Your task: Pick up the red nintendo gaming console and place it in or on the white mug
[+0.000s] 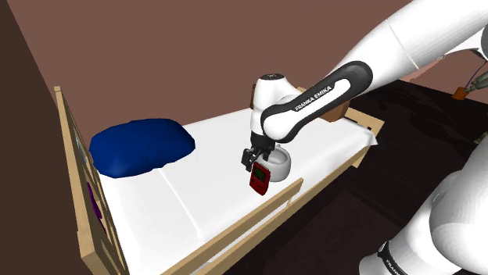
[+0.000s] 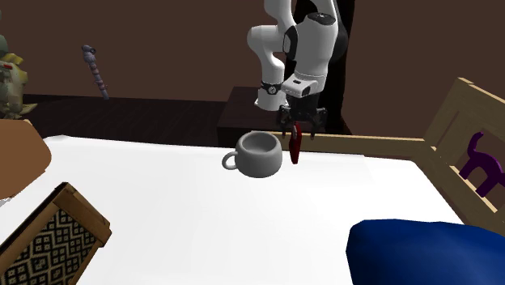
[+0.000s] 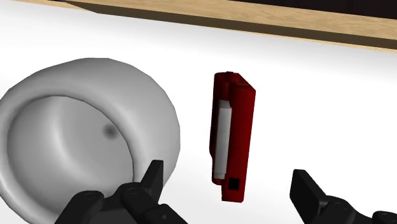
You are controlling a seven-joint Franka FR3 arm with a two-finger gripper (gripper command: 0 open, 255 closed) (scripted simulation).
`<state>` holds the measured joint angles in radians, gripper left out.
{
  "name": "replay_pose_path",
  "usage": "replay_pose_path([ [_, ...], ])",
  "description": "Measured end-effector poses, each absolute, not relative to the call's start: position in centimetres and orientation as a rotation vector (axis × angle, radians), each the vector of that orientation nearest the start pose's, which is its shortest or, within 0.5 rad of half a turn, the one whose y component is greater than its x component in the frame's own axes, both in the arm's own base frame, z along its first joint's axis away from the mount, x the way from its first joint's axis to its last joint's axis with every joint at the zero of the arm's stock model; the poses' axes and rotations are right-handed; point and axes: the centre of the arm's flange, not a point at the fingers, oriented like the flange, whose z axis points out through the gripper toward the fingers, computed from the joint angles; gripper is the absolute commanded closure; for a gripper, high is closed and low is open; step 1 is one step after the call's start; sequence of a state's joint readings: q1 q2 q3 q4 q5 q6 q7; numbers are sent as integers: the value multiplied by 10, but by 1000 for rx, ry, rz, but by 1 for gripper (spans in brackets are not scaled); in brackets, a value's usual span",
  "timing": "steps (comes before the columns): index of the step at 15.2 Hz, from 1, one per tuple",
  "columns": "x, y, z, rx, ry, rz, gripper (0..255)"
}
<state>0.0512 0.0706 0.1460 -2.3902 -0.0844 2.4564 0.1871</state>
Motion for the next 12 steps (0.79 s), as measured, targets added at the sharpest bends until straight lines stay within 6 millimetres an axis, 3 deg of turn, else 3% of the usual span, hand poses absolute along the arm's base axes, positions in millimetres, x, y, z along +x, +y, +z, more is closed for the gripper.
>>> replay_pose_path([
  [2, 487, 98, 278, -3182, -120, -7, 0],
  [8, 488, 98, 275, -3182, -120, -9, 0],
  [9, 488, 98, 275, -3182, -120, -9, 255],
  [12, 488, 98, 275, -3182, -120, -9, 255],
])
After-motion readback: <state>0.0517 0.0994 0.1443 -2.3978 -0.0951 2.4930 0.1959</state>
